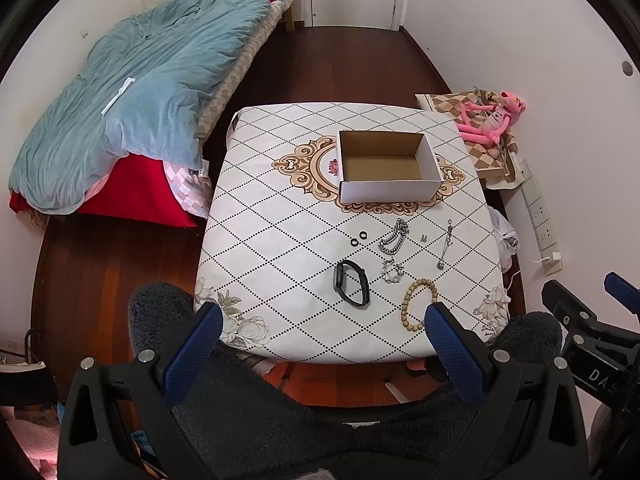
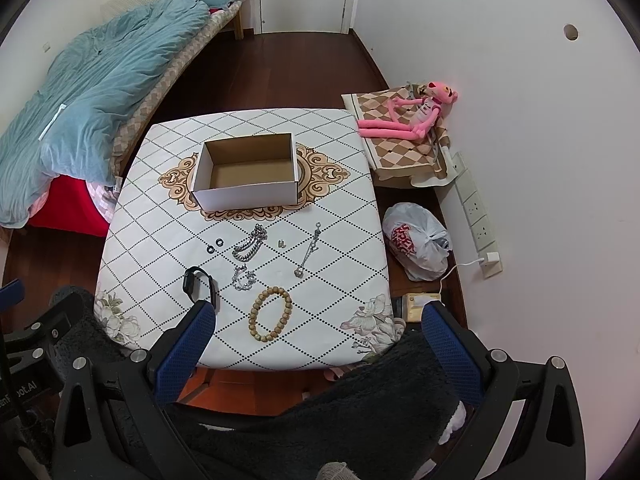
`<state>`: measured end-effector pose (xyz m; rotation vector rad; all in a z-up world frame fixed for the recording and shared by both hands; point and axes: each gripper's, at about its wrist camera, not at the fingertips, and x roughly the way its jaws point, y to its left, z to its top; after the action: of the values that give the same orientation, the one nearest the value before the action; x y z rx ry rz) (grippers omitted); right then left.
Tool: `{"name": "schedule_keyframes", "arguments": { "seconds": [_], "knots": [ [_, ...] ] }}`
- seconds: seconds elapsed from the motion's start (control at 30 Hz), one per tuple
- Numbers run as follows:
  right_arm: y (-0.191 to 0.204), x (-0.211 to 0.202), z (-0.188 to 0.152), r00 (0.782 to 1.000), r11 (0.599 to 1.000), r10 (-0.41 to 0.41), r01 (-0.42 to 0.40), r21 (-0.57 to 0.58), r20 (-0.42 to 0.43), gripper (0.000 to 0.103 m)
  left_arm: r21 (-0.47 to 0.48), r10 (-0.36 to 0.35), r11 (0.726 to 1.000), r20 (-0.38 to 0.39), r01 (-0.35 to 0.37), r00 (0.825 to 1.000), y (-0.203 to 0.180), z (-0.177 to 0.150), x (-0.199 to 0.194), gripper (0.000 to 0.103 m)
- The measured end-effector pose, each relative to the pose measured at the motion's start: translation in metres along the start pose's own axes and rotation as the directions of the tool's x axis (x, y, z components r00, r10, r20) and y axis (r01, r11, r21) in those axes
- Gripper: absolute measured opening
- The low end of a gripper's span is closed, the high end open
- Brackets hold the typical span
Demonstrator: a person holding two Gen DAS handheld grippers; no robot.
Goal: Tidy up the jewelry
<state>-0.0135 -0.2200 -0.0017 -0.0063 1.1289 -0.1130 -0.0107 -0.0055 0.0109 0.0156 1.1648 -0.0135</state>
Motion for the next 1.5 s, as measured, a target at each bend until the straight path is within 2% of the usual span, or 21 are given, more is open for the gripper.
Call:
{"name": "schedule_keyframes", "arguments": {
  "seconds": [1.5],
  "knots": [
    [0.0024,0.0003,0.0101,1.000,1.000,-0.006,0.006,-0.011,0.001,0.103,-0.003,-0.013,1.000,-0.005,0.013,1.000,-0.0028,0.0033,-0.0024,0.103]
  ]
}}
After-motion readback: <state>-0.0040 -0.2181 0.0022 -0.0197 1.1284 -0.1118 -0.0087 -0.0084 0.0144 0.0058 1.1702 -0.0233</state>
